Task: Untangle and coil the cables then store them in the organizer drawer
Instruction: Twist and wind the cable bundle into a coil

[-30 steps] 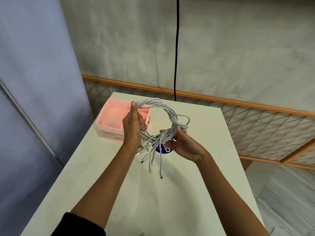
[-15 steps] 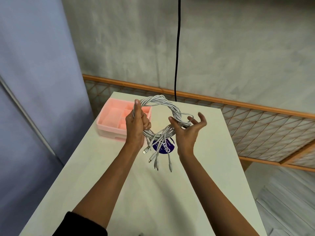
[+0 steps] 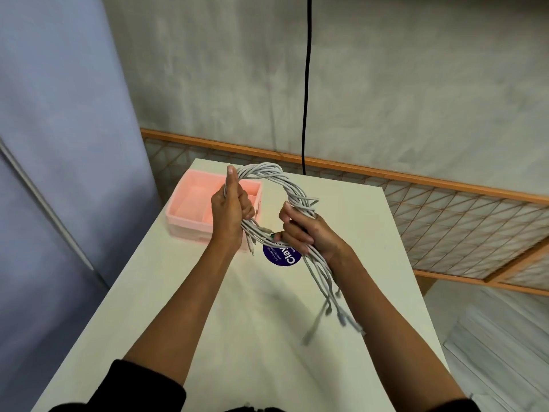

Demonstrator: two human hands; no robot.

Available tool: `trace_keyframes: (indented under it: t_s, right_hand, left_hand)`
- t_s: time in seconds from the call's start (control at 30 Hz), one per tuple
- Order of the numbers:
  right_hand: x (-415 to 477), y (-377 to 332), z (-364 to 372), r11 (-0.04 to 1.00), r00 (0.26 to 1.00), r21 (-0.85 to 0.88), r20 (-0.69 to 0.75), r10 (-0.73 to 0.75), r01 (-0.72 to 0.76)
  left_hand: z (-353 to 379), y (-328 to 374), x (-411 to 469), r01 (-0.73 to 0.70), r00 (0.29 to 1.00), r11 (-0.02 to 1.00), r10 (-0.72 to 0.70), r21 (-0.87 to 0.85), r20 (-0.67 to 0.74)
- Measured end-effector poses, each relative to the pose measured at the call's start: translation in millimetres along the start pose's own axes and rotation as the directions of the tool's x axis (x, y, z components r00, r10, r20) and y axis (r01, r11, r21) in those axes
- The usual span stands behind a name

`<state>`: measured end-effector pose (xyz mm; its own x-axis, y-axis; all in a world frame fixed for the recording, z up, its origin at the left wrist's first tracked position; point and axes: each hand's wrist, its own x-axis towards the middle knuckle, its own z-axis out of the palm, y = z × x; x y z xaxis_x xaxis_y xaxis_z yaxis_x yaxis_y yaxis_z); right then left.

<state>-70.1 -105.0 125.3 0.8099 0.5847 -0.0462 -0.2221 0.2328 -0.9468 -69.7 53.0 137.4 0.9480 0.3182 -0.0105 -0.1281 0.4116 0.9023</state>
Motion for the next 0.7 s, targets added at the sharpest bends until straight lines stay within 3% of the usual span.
trace_keyframes:
  t_s: [0.1,0.2,0.23,0.3,0.37,0.43,0.5,0.57,0.7]
  right_hand:
    - [2.3,1.0,-1.3,0.988,0.986,-0.15,-0.151,-0.065,0.042]
    - [2.5,0.6,2.2,0.96,0.891,-0.218,-0.381,-0.248,0.175]
    - [2.8,1.5,3.5,0.93,0.837,-0.279,-0.427,-0.343,0.239]
    - [4.5,5.6,3.3,0.81,0.658,-0.502,-0.505,-0.559,0.303]
    - [7.1,10.4,2.6,0.662,0.473,-0.72,-0.517,-0.713,0.21]
    - [10.4,15.3,5.4,0.559,0.391,-0.823,-0.483,-0.784,0.103]
    - [16.1,19.2,9.5,0.615,0.402,-0.784,-0.538,-0.741,0.084]
    - [20.1,19.2,11.4,0.711,0.473,-0.697,-0.596,-0.649,0.097]
    - [14.1,10.9,1.2,0.846,0.742,-0.5,-0.493,-0.454,0.185]
  left_hand:
    - [1.3,1.3,-2.0,-0.02,1.0,1.0,0.02,0.01,0.016]
    - [2.9,2.6,-3.3,-0.039,0.999,0.999,0.038,0.01,0.031]
    - [3.7,3.3,-3.1,-0.048,0.998,0.999,0.047,0.009,0.036]
    - [5.6,5.1,-3.0,-0.067,0.997,0.998,0.066,0.019,0.05]
    - [7.9,6.1,-5.0,-0.075,0.995,0.997,0.074,0.022,0.067]
    - [10.8,5.6,-8.4,-0.087,0.993,0.996,0.084,0.024,0.088]
    - [13.2,4.4,-11.4,-0.106,0.988,0.993,0.099,0.056,0.115]
    - [13.1,3.2,-13.2,-0.114,0.985,0.991,0.104,0.072,0.138]
    - [4.1,5.0,-10.3,-0.118,0.984,0.99,0.107,0.076,0.14]
